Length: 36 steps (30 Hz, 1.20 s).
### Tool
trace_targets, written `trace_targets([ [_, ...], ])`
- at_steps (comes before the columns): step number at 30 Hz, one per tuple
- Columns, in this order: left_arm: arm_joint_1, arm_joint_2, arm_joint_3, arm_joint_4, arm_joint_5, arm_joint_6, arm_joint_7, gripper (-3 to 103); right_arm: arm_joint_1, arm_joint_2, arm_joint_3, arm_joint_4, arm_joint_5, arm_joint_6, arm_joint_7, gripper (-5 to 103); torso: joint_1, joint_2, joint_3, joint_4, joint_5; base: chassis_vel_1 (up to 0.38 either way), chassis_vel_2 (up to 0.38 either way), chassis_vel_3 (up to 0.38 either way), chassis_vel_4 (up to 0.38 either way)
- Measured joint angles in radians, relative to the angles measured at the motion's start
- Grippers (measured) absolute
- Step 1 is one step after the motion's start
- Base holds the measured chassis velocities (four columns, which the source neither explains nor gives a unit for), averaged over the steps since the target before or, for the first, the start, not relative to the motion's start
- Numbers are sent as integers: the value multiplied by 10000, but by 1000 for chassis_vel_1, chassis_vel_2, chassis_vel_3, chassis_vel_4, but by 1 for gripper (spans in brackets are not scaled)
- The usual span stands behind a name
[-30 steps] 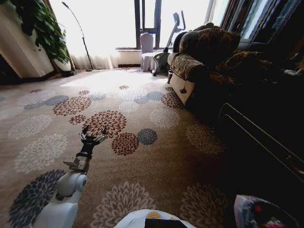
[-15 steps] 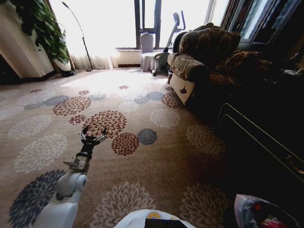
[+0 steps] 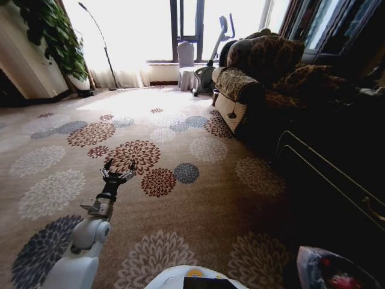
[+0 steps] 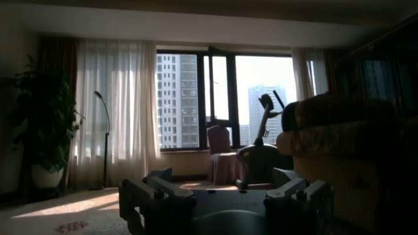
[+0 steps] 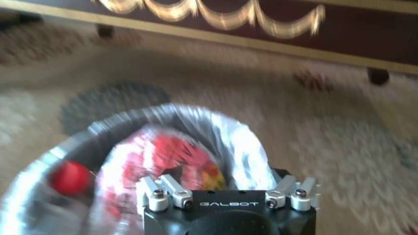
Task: Pick up the trash from the ground and place it into the trash bin.
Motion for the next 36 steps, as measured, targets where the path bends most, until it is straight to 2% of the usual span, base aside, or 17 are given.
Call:
trace_targets([
  [3,0,0,0,0,0,0,0,100,-273,259,119,742,-444,126,-23,90,0,0,0,0,-1,0,0,0,0],
  [5,0,0,0,0,0,0,0,100,-617,590,268,1680,-1009,285,-50,100,0,0,0,0,0,0,0,0,0],
  [11,0,0,0,0,0,0,0,100,-1157,1095,500,3120,-1866,524,-90,100,0,1,0,-1,-6,0,0,0,0],
  [15,0,0,0,0,0,0,0,100,-1225,1166,527,3297,-1982,557,-95,100,0,1,0,0,-2,0,0,0,0],
  [19,0,0,0,0,0,0,0,100,-1226,1156,542,3348,-1990,547,-132,100,0,1,0,-3,0,0,0,0,0],
  [22,0,0,0,0,0,0,0,100,-957,693,777,4129,-2018,198,-1141,100,0,1,0,0,-3,0,0,0,0],
  [23,0,0,0,0,0,0,0,100,-957,693,777,4129,-2018,198,-1141,100,0,1,0,0,-3,0,0,0,0],
  [24,0,0,0,1,0,0,0,100,-812,445,893,4286,-2019,3,-1655,100,0,1,0,4,-5,0,0,0,0],
  [26,0,0,0,0,0,0,0,100,-689,255,976,4357,-2018,-156,-2055,100,0,1,1,4,-1,0,0,0,0],
  [35,0,0,0,0,0,0,0,100,-623,178,987,4355,-2038,-193,-2240,100,0,1,0,-1,-3,0,0,0,0],
  [36,0,0,0,0,0,0,0,100,-513,80,895,4335,-2094,-193,-2467,100,0,1,0,-5,-3,0,0,0,0],
])
